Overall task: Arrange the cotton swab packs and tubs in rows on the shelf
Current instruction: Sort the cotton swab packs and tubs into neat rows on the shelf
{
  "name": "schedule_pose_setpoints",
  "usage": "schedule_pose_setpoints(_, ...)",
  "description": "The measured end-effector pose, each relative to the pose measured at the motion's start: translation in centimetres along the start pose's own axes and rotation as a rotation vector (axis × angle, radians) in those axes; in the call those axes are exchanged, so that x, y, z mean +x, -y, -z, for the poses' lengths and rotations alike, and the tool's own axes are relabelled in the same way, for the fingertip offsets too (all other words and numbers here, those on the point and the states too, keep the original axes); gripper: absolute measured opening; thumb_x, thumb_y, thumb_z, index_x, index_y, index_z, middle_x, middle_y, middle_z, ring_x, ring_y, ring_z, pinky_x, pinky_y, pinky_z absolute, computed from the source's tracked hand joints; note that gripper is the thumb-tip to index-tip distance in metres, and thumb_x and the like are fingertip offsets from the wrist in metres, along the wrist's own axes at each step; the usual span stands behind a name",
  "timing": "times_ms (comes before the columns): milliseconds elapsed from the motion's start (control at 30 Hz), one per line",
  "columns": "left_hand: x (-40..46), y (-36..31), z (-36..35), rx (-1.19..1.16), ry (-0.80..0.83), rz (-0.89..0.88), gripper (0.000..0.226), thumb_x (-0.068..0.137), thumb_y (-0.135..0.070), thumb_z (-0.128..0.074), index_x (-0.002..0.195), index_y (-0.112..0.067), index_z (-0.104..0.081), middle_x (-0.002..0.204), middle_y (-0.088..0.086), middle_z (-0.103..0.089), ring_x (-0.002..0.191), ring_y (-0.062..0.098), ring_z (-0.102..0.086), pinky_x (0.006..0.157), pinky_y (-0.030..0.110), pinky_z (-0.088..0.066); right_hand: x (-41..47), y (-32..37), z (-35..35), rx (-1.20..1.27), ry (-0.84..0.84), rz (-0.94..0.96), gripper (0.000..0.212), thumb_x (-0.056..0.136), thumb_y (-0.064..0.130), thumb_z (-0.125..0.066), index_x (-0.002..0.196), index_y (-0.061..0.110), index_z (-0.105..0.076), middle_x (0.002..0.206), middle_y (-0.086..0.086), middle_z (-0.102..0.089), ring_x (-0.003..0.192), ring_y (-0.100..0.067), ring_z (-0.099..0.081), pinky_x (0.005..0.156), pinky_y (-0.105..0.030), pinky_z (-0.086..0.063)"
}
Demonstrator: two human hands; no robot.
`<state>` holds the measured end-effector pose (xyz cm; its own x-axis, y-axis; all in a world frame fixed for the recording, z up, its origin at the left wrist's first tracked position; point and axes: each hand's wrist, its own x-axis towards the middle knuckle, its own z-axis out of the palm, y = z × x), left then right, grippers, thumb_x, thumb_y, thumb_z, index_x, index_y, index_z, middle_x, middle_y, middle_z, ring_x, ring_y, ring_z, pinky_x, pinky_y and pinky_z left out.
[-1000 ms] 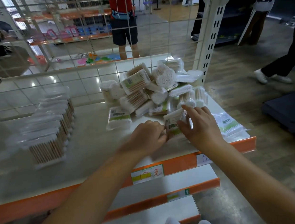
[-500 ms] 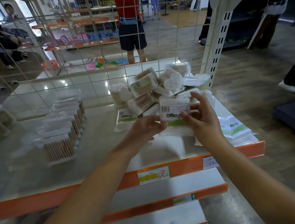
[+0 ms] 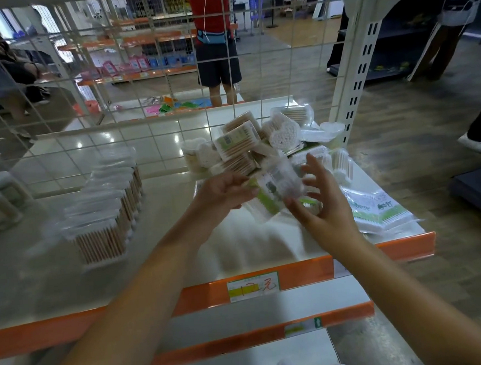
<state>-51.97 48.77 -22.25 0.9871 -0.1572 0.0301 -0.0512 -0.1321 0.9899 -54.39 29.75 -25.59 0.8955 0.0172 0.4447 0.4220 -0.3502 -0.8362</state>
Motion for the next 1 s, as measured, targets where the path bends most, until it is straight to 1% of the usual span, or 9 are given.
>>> schedule_pose_setpoints(67, 0.2, -0.4, 0.6, 0.087, 0.015, -0.060, 0.020, 0.072, -0.014, -0.076, 0.063, -0.027, -0.063, 0.073, -0.004, -0.060, 0.072, 0.010, -0.056, 0.066, 0.024, -0.044, -0.3, 0.2, -0.3, -0.030, 0.024, 0.009, 0.070, 0.081, 0.028, -0.068, 0.137, 0.030, -0.026, 0.125, 0.003, -0.047, 0.107, -0.006, -0.050, 0.087, -0.018, -0.042)
schedule_pose_setpoints(233, 0.0, -0.7, 0.8, 0.260, 0.108, -0.053, 0.010, 0.075, -0.014, -0.074, 0.079, -0.017, -0.065, 0.061, -0.014, -0.061, 0.057, -0.004, -0.057, 0.055, 0.014, -0.045, -0.3, 0.7, -0.5, -0.026, 0.173, -0.088, 0.046, 0.083, 0.022, -0.068, 0.124, 0.028, -0.049, 0.101, 0.015, -0.059, 0.094, 0.000, -0.057, 0.080, -0.018, -0.044)
schedule_pose_setpoints(333, -0.1, -0.5, 0.7, 0.289, 0.142, -0.062, 0.011, 0.073, -0.017, -0.075, 0.081, -0.016, -0.067, 0.069, -0.007, -0.064, 0.062, 0.003, -0.059, 0.059, 0.021, -0.047, -0.3, 1.1, -0.8, -0.002, 0.268, -0.137, 0.035, 0.082, 0.017, -0.068, 0.116, 0.023, -0.060, 0.092, 0.014, -0.063, 0.082, 0.002, -0.058, 0.074, -0.019, -0.046)
schedule_pose_setpoints(467, -0.4, -0.3, 0.8, 0.255, 0.140, -0.066, 0.016, 0.072, -0.016, -0.076, 0.085, -0.015, -0.068, 0.076, -0.009, -0.066, 0.069, 0.002, -0.062, 0.065, 0.020, -0.049, -0.4, 1.7, -1.2, 0.049, 0.316, -0.150, 0.027, 0.081, 0.009, -0.069, 0.093, 0.032, -0.064, 0.080, 0.015, -0.063, 0.072, 0.005, -0.055, 0.065, -0.015, -0.043)
schedule_pose_setpoints(567, -0.8, -0.1, 1.2, 0.265, 0.147, -0.105, 0.025, 0.066, -0.027, -0.080, 0.086, -0.019, -0.067, 0.079, -0.013, -0.064, 0.075, -0.003, -0.059, 0.070, 0.018, -0.046, -0.5, 1.6, -1.7, 0.058, 0.312, -0.180, 0.028, 0.079, 0.008, -0.070, 0.084, 0.035, -0.064, 0.076, 0.017, -0.065, 0.075, 0.000, -0.058, 0.071, -0.024, -0.049)
schedule_pose_setpoints(700, -1.4, 0.8, 2.6, 0.166, 0.108, -0.083, 0.046, 0.053, -0.044, -0.078, 0.094, -0.028, -0.065, 0.091, -0.014, -0.068, 0.090, 0.002, -0.063, 0.080, 0.021, -0.050, -0.7, 1.3, -2.4, 0.120, 0.256, -0.248, 0.023, 0.078, 0.007, -0.071, 0.090, 0.025, -0.067, 0.086, -0.001, -0.068, 0.086, -0.019, -0.064, 0.082, -0.043, -0.052)
schedule_pose_setpoints(800, -2.0, 1.5, 3.6, 0.013, 0.066, -0.014, 0.053, 0.052, -0.034, -0.085, 0.100, -0.029, -0.062, 0.103, -0.008, -0.066, 0.095, 0.004, -0.064, 0.082, 0.024, -0.053, -0.7, 1.7, -2.9, 0.270, 0.193, -0.300, 0.023, 0.079, 0.000, -0.067, 0.089, 0.021, -0.067, 0.091, -0.011, -0.070, 0.089, -0.028, -0.065, 0.083, -0.044, -0.053)
schedule_pose_setpoints(900, -3.1, 1.7, 4.1, -0.036, 0.020, -0.006, 0.026, 0.069, -0.014, -0.073, 0.092, -0.021, -0.062, 0.087, -0.006, -0.068, 0.081, 0.004, -0.065, 0.071, 0.017, -0.051, -0.7, 2.0, -3.5, 0.402, 0.137, -0.357, 0.022, 0.082, -0.002, -0.062, 0.088, 0.018, -0.067, 0.085, -0.002, -0.072, 0.084, -0.021, -0.067, 0.070, -0.034, -0.053)
schedule_pose_setpoints(1000, -3.9, 2.3, 4.3, -0.059, -0.029, 0.037, 0.018, 0.080, -0.006, -0.066, 0.089, -0.021, -0.065, 0.075, -0.009, -0.071, 0.072, 0.003, -0.065, 0.071, 0.023, -0.052, -0.8, 2.6, -4.3, 0.447, 0.113, -0.379, 0.018, 0.083, -0.001, -0.061, 0.092, 0.014, -0.066, 0.085, 0.001, -0.072, 0.077, -0.010, -0.066, 0.061, -0.022, -0.051)
